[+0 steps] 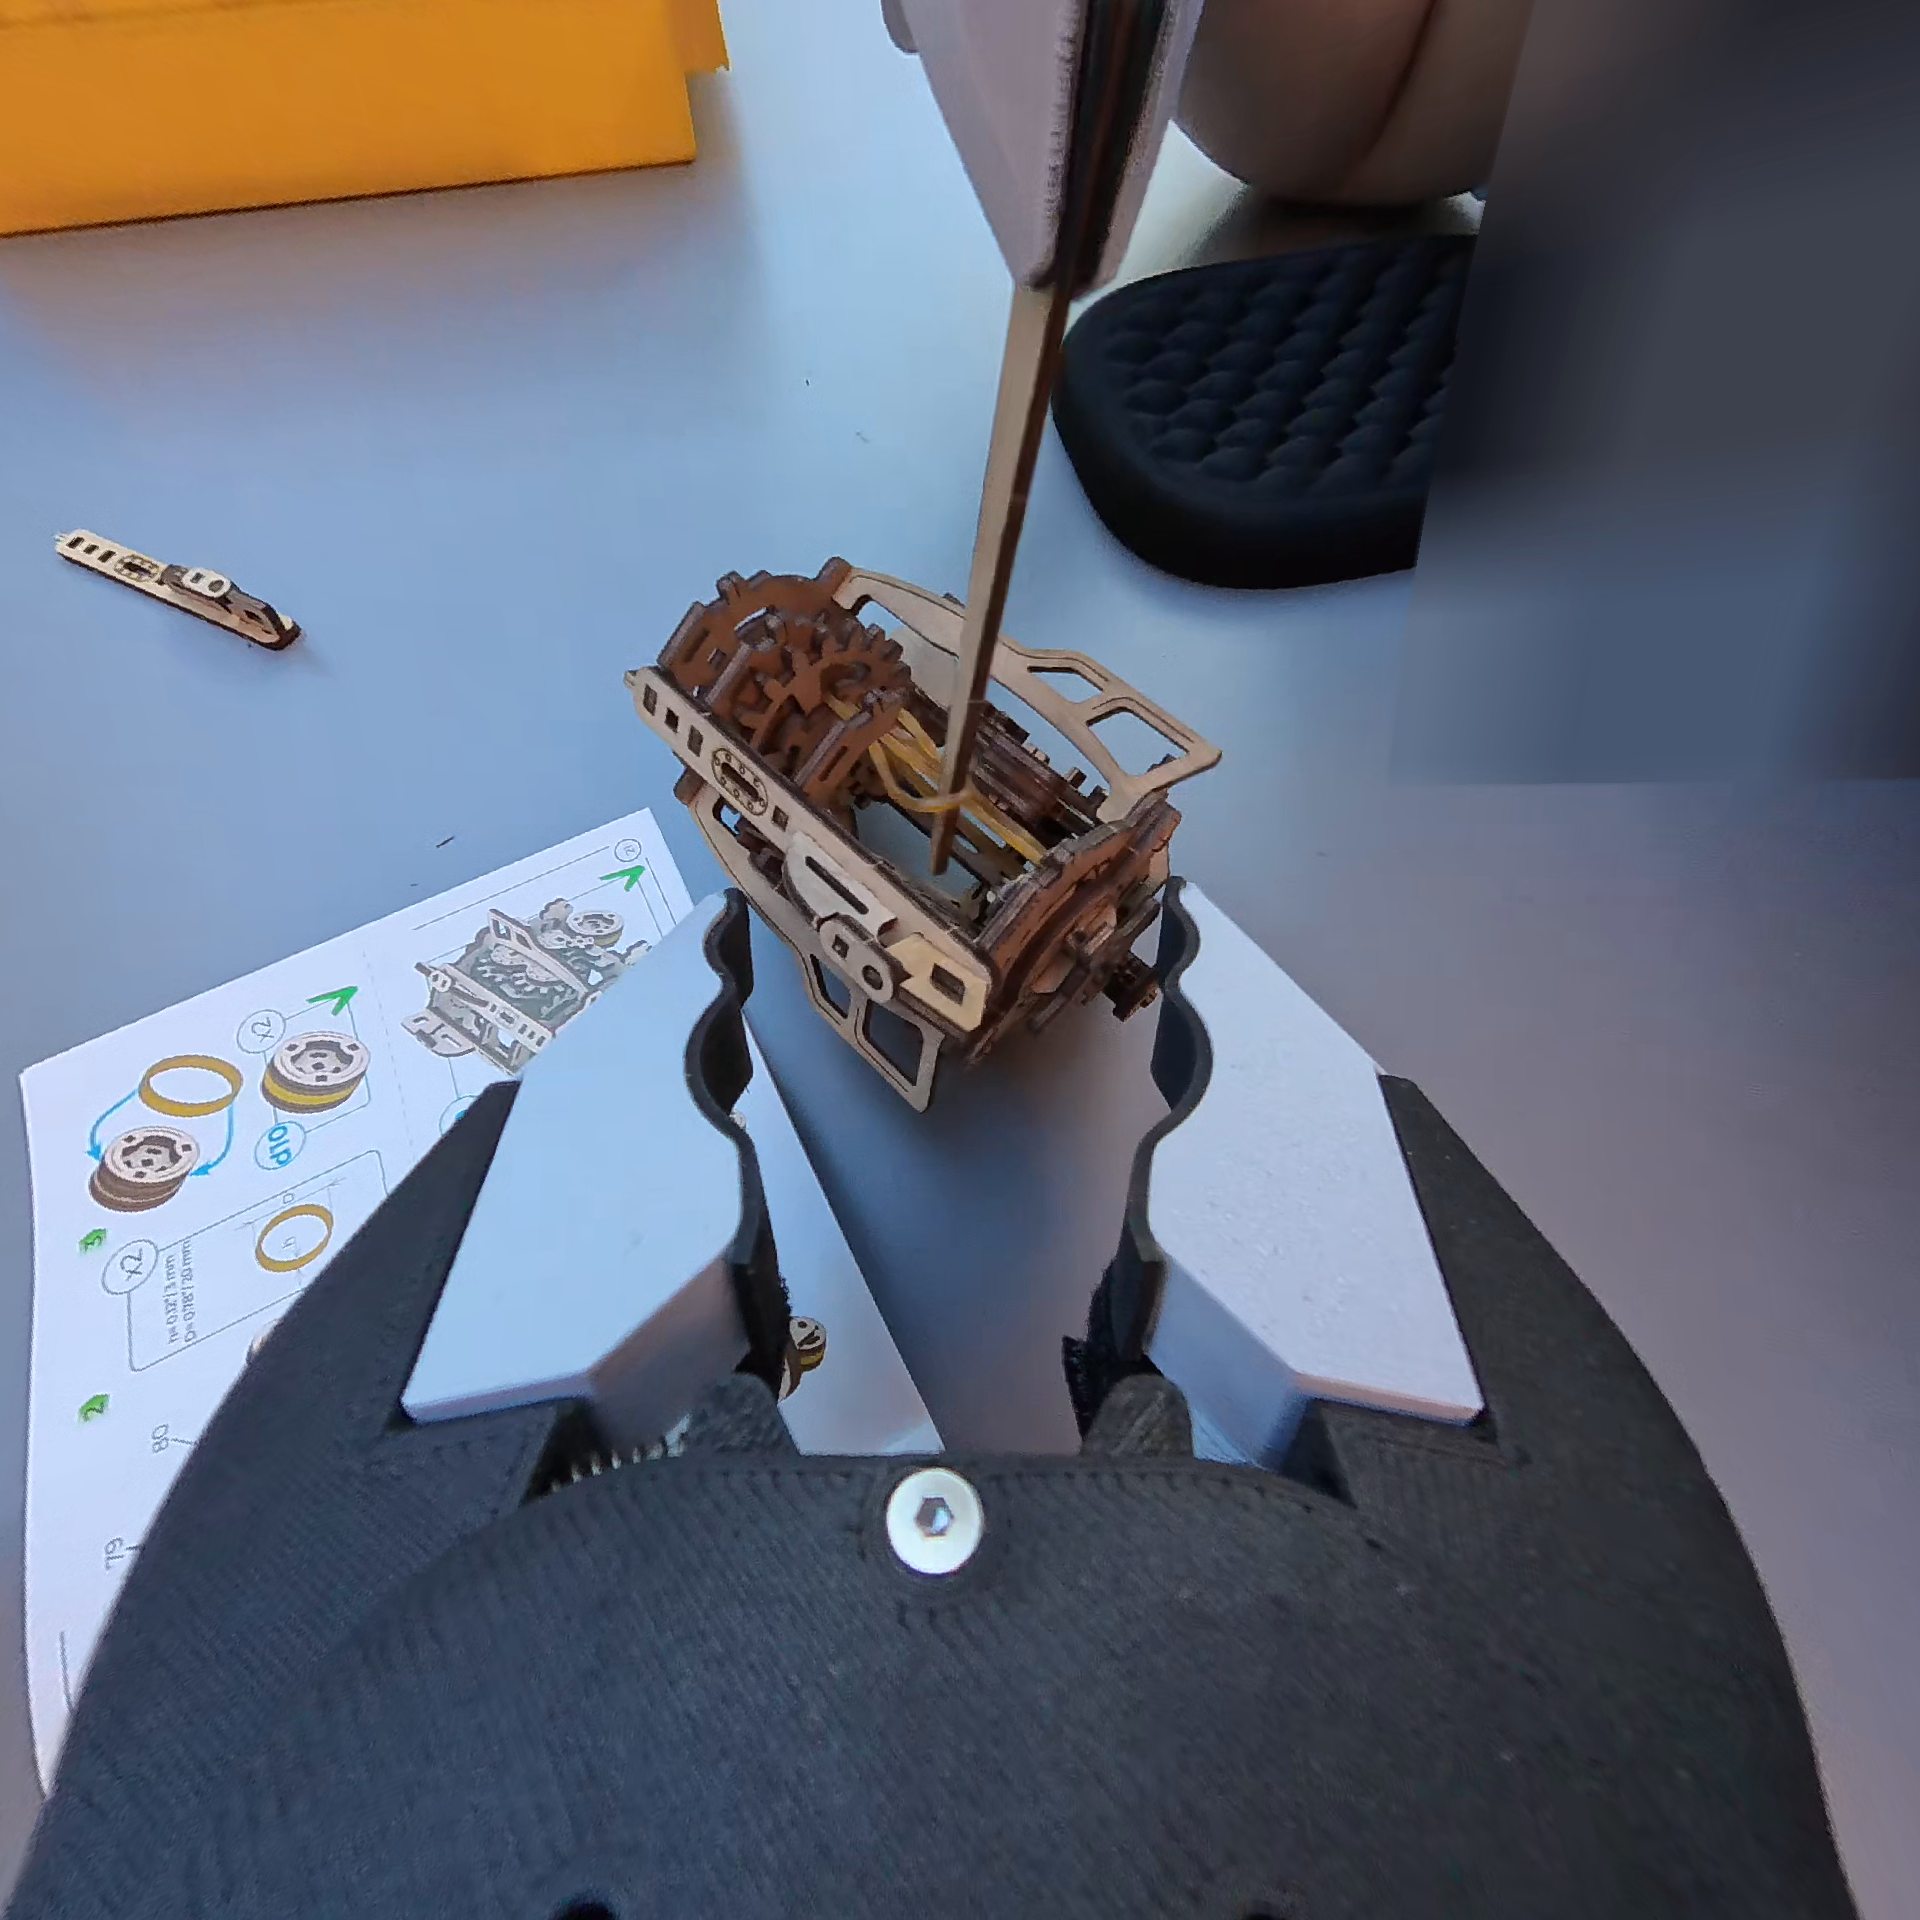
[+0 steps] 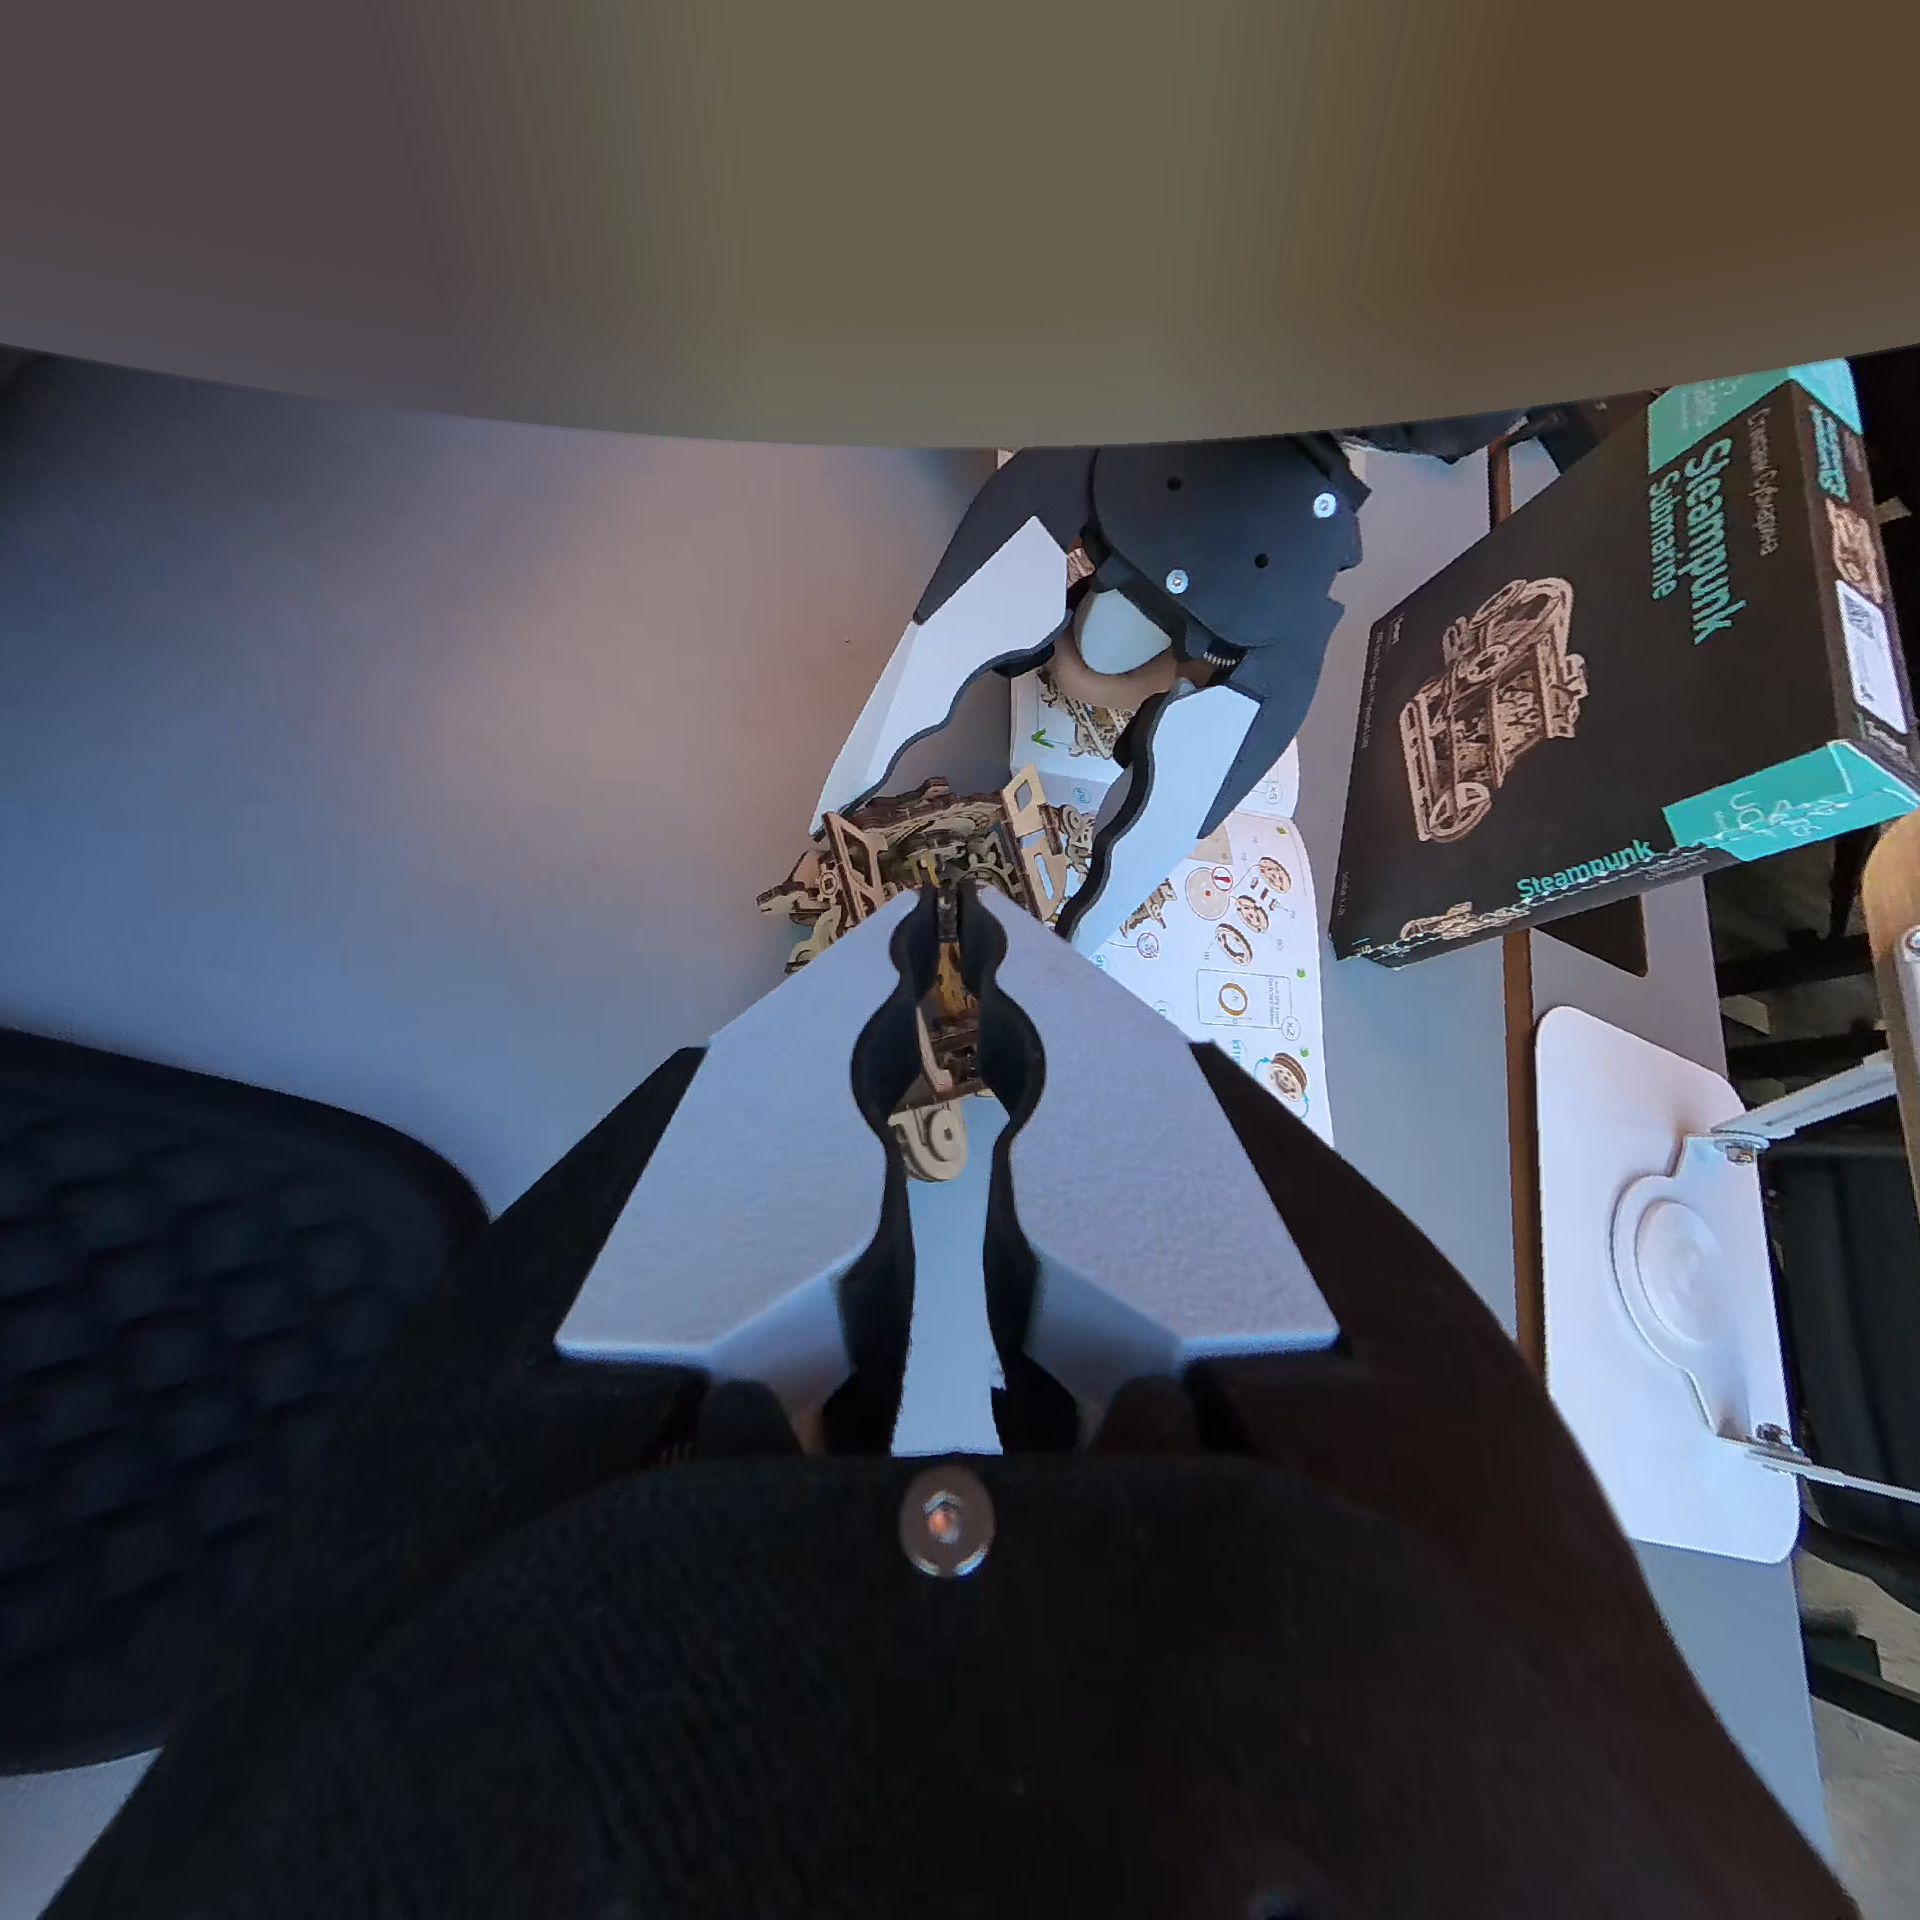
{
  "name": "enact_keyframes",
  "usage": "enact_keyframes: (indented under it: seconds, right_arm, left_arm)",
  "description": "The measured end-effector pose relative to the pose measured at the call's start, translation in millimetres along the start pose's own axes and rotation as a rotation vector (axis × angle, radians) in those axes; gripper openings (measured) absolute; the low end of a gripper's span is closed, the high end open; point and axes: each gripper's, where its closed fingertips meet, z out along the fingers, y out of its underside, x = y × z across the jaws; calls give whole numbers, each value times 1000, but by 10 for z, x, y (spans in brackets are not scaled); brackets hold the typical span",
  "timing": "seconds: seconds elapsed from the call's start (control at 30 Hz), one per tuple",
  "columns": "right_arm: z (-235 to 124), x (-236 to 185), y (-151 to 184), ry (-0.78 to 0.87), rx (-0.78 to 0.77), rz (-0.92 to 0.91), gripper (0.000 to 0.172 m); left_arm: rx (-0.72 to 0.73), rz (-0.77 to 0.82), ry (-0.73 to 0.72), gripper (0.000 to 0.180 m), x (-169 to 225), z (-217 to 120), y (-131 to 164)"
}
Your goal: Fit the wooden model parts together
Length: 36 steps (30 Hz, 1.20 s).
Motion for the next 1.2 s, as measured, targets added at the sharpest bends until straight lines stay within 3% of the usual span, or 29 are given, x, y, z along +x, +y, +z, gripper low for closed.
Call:
enact_keyframes:
  seconds: [0.23, 0.37, 0.47, 0.53, 0.67, 0.87, 1.0, 1.07, 1.2]
  right_arm:
    - [-45, 30, 18, 7, 2, 31, 1]
    - [-42, 21, 38, 6, -3, 34, 1]
    - [-61, 30, 47, 6, -2, 40, 1]
    - [-82, 39, 42, 10, 7, 41, 1]
    - [-126, 60, 30, 19, 18, 42, 1]
    - [-171, 84, 35, 27, 27, 62, 1]
    - [-159, 92, 50, 20, 35, 86, 1]
    - [-150, 86, 43, 16, 40, 82, 1]
    - [-142, 101, 1, 24, 56, 85, 1]
  left_arm:
    - [11, -22, 8, 82, 11, 10, -14]
    - [-17, -185, 18, 123, 39, 66, -43]
    - [39, -300, -12, 127, 65, 102, -123]
    - [39, -345, -118, 128, -1, 117, -69]
    - [42, -412, -329, 117, -112, 110, -9]
    - [156, -506, -353, 103, -129, 15, -158]
    - [157, -493, -354, 91, -81, 15, -181]
    - [166, -468, -341, 75, -46, 9, -208]
    - [142, -417, -301, 74, -14, -21, -167]
